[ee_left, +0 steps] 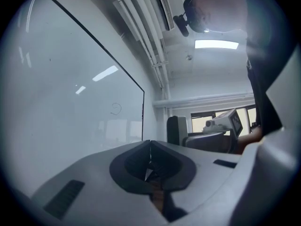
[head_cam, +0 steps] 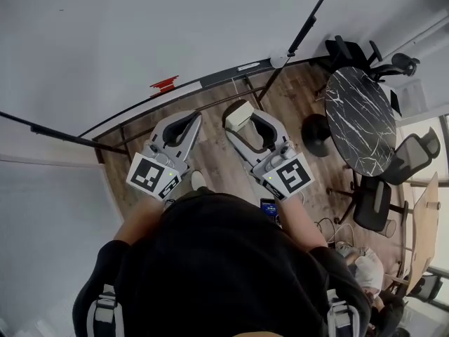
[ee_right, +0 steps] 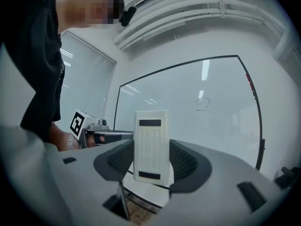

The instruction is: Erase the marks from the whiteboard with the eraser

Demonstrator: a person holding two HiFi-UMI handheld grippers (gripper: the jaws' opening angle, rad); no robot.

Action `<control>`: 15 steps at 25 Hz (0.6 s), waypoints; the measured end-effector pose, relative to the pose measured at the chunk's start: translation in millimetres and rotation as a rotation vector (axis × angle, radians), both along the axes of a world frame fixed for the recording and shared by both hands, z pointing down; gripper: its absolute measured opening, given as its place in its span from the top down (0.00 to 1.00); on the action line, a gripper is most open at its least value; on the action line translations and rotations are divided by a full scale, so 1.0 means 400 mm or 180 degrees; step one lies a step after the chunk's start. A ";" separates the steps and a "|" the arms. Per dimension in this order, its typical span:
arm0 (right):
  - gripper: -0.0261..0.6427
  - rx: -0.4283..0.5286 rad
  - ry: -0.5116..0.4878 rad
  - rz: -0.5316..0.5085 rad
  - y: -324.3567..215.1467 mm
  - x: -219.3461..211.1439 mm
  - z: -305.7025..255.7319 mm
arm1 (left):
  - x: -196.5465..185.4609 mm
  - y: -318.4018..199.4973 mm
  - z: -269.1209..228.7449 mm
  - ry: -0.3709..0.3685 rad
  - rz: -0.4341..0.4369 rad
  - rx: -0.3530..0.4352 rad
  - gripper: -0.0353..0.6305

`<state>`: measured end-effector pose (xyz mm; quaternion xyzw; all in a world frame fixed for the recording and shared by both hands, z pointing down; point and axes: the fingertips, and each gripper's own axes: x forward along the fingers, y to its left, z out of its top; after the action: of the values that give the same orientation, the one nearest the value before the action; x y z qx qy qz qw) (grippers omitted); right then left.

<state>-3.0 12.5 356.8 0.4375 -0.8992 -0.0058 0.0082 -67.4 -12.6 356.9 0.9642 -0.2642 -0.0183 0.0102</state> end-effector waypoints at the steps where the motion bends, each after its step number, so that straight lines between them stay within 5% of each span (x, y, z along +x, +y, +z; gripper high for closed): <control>1: 0.61 -0.0003 0.0016 0.0019 -0.018 -0.003 0.002 | -0.003 -0.021 -0.001 0.0007 0.0018 -0.0003 0.94; 15: 0.61 -0.0057 -0.0021 0.0350 -0.248 -0.044 0.027 | -0.032 -0.274 0.025 0.0002 0.0356 -0.0101 0.94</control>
<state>-20.7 -86.9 367.8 0.4862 -0.8738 0.0042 0.0095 -80.3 -122.2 367.0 0.9772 -0.2101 -0.0138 0.0266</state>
